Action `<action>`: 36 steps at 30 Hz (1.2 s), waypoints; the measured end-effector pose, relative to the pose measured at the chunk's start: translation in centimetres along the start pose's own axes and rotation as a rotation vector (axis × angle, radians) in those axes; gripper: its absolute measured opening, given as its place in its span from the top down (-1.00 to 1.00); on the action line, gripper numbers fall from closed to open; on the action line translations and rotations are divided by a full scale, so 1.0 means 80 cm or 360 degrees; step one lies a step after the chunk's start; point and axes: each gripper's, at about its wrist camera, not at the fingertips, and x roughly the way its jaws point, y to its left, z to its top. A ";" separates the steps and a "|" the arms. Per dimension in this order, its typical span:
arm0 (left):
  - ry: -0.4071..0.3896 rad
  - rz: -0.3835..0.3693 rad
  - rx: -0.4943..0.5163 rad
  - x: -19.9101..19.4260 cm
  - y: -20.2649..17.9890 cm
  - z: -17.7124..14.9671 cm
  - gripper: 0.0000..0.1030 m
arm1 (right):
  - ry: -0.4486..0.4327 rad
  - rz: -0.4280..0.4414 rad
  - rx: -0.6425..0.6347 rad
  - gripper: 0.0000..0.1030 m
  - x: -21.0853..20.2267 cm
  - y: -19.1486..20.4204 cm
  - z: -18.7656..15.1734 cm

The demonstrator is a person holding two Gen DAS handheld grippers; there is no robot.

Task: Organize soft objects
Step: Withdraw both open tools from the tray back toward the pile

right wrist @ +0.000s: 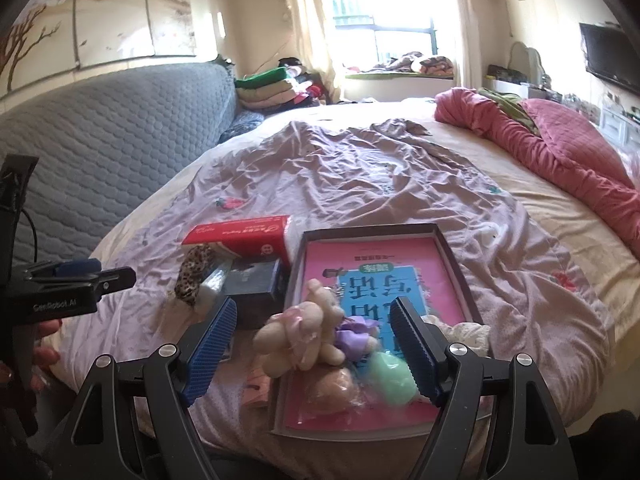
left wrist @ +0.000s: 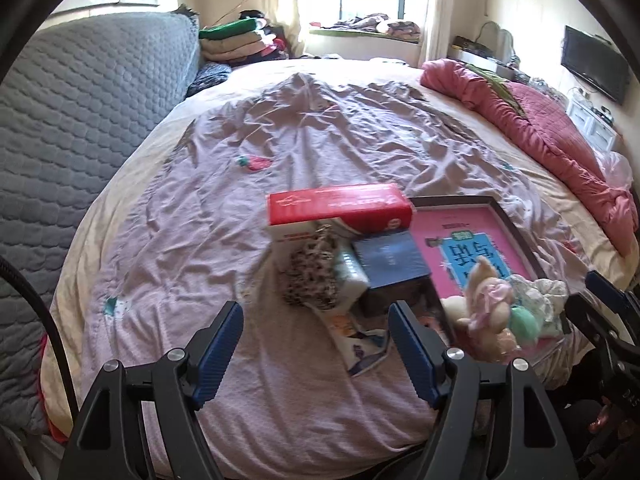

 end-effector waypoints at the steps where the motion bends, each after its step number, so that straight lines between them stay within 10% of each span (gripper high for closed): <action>1: 0.0002 0.0003 -0.0008 0.001 0.005 -0.001 -0.44 | 0.0005 0.0005 -0.0015 -0.56 0.001 0.005 0.000; 18: 0.0033 -0.0011 -0.0053 0.017 0.042 -0.016 -0.45 | 0.0088 0.0095 -0.0182 -0.56 0.030 0.082 -0.015; 36: 0.0189 -0.0222 -0.0157 0.111 0.050 0.012 -0.44 | 0.0284 0.0142 0.0154 -0.56 0.108 0.099 -0.039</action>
